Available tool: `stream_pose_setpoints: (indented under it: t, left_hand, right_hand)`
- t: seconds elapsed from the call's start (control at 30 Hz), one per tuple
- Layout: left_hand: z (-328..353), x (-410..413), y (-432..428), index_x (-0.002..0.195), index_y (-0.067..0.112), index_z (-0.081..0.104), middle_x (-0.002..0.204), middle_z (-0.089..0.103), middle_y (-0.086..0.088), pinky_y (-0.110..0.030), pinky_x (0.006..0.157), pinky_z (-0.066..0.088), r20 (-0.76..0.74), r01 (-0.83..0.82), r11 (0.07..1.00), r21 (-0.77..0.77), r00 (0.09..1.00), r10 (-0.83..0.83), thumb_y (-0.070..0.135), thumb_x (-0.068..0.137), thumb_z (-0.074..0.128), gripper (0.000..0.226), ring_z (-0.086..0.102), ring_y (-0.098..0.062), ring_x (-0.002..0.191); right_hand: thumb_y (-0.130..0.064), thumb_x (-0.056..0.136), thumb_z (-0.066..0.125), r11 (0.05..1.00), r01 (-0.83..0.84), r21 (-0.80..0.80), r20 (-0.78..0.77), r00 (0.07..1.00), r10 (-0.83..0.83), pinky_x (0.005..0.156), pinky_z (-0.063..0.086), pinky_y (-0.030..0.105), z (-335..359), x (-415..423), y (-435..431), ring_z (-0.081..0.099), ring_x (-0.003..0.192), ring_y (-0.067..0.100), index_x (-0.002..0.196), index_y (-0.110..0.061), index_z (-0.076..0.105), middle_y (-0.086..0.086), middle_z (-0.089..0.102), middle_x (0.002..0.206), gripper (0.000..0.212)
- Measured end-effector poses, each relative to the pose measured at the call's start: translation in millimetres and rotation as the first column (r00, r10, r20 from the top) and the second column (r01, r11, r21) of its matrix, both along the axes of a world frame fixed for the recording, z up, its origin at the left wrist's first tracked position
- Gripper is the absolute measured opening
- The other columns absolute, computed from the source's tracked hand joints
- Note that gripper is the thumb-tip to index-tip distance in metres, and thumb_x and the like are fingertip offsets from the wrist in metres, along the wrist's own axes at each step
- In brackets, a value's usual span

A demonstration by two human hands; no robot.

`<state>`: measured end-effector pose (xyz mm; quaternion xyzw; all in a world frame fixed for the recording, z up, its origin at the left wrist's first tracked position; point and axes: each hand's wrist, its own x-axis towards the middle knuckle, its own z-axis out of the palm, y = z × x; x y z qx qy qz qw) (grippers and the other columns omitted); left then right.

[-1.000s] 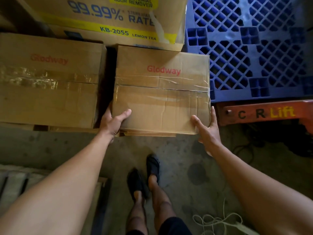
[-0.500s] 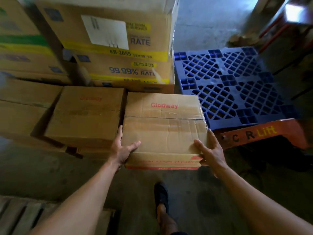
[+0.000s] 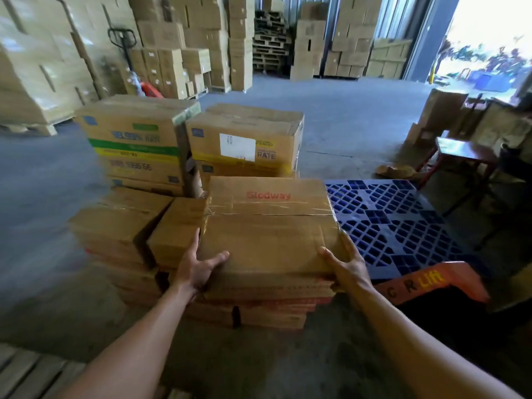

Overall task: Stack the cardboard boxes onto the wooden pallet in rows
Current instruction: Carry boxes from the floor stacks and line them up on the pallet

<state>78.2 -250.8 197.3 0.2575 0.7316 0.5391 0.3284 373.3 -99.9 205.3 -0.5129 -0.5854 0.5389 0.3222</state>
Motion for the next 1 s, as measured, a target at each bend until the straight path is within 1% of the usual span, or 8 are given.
stream_pose_setpoints:
  t: [0.07, 0.13, 0.3, 0.47, 0.67, 0.73, 0.87, 1.0]
  left_hand:
    - [21.2, 4.8, -23.3, 0.158, 0.04, 0.015, 0.158, 0.035, -0.008, -0.05, 0.109, 0.041, -0.005, -0.057, 0.997, 0.054, 0.998, 0.058, 0.033, 0.075, 0.085, 0.109, 0.041, -0.032, 0.139]
    - [39.4, 12.8, -48.4, 0.158, 0.038, 0.018, 0.158, 0.035, -0.007, -0.045, 0.107, 0.043, -0.017, -0.119, 0.987, 0.107, 0.992, 0.122, 0.029, 0.075, 0.086, 0.108, 0.044, -0.029, 0.136]
    - [67.6, 44.7, -119.9, 0.159, 0.029, 0.022, 0.155, 0.039, -0.006, -0.004, 0.068, 0.044, -0.082, -0.277, 0.94, 0.2, 0.951, 0.298, 0.021, 0.076, 0.086, 0.105, 0.048, -0.016, 0.12]
    - [75.3, 96.3, -216.6, 0.158, 0.031, 0.025, 0.145, 0.048, 0.0, -0.002, 0.069, 0.045, -0.102, -0.438, 0.871, 0.221, 0.878, 0.467, 0.024, 0.074, 0.087, 0.105, 0.057, -0.007, 0.106]
    - [75.5, 159.1, -351.6, 0.157, 0.038, 0.024, 0.147, 0.047, 0.001, -0.041, 0.105, 0.046, -0.081, -0.676, 0.726, 0.128, 0.722, 0.687, 0.032, 0.073, 0.088, 0.106, 0.051, -0.022, 0.127]
    - [80.6, 174.0, -392.7, 0.156, 0.042, 0.023, 0.146, 0.047, 0.003, -0.053, 0.104, 0.047, -0.075, -0.734, 0.67, 0.106, 0.666, 0.742, 0.031, 0.072, 0.088, 0.107, 0.051, -0.024, 0.128]
    - [85.3, 199.2, -468.2, 0.156, 0.044, 0.021, 0.142, 0.048, 0.006, -0.059, 0.101, 0.047, -0.024, -0.806, 0.58, 0.115, 0.582, 0.813, 0.025, 0.073, 0.088, 0.108, 0.053, -0.026, 0.125]
    - [84.5, 210.9, -538.3, 0.156, 0.046, 0.017, 0.144, 0.045, 0.001, -0.06, 0.091, 0.053, -0.011, -0.853, 0.513, 0.093, 0.514, 0.858, 0.026, 0.076, 0.086, 0.107, 0.051, -0.032, 0.126]
  right_hand:
    - [-0.059, 0.067, 0.079, 0.999, -0.047, 0.024, -0.024, 0.999, 0.048, 0.089, 0.056, 0.06, 18.4, -2.6, -9.7, 0.057, 0.121, 0.037, 0.152, -0.049, 0.026, 0.004, 0.042, 0.148, 0.101]
    - [-0.062, 0.064, 0.078, 0.993, -0.104, 0.047, -0.037, 0.994, 0.106, 0.083, 0.058, 0.058, 35.5, -5.1, -18.7, 0.059, 0.118, 0.036, 0.152, -0.05, 0.026, 0.004, 0.042, 0.146, 0.103]
    - [-0.062, 0.07, 0.076, 0.95, -0.278, 0.14, -0.061, 0.956, 0.288, 0.065, 0.062, 0.053, 61.4, -7.0, -46.8, 0.071, 0.095, 0.03, 0.15, -0.053, 0.028, 0.0, 0.053, 0.135, 0.094]
    - [-0.057, 0.078, 0.076, 0.898, -0.406, 0.17, -0.042, 0.907, 0.418, 0.097, 0.053, 0.051, 66.8, -6.6, -92.7, 0.052, 0.12, 0.024, 0.15, -0.053, 0.028, -0.002, 0.044, 0.15, 0.087]
    - [-0.06, 0.079, 0.075, 0.777, -0.587, 0.228, 0.039, 0.803, 0.595, 0.11, 0.044, 0.04, 64.3, -14.5, -186.8, 0.049, 0.134, 0.024, 0.152, -0.051, 0.028, -0.008, 0.047, 0.152, 0.087]
    - [-0.06, 0.081, 0.073, 0.742, -0.634, 0.218, 0.064, 0.768, 0.637, 0.107, 0.044, 0.037, 63.4, -22.2, -219.2, 0.05, 0.134, 0.027, 0.155, -0.047, 0.024, -0.005, 0.042, 0.156, 0.089]
    - [-0.057, 0.081, 0.074, 0.65, -0.744, 0.157, 0.007, 0.659, 0.752, 0.081, 0.058, 0.036, 64.8, -38.5, -288.7, 0.063, 0.094, 0.013, 0.152, -0.046, 0.029, -0.001, 0.054, 0.144, 0.085]
    - [-0.056, 0.083, 0.072, 0.551, -0.817, 0.172, 0.033, 0.563, 0.826, 0.091, 0.057, 0.052, 69.2, -62.7, -357.1, 0.064, 0.107, 0.025, 0.153, -0.045, 0.027, 0.001, 0.052, 0.143, 0.084]
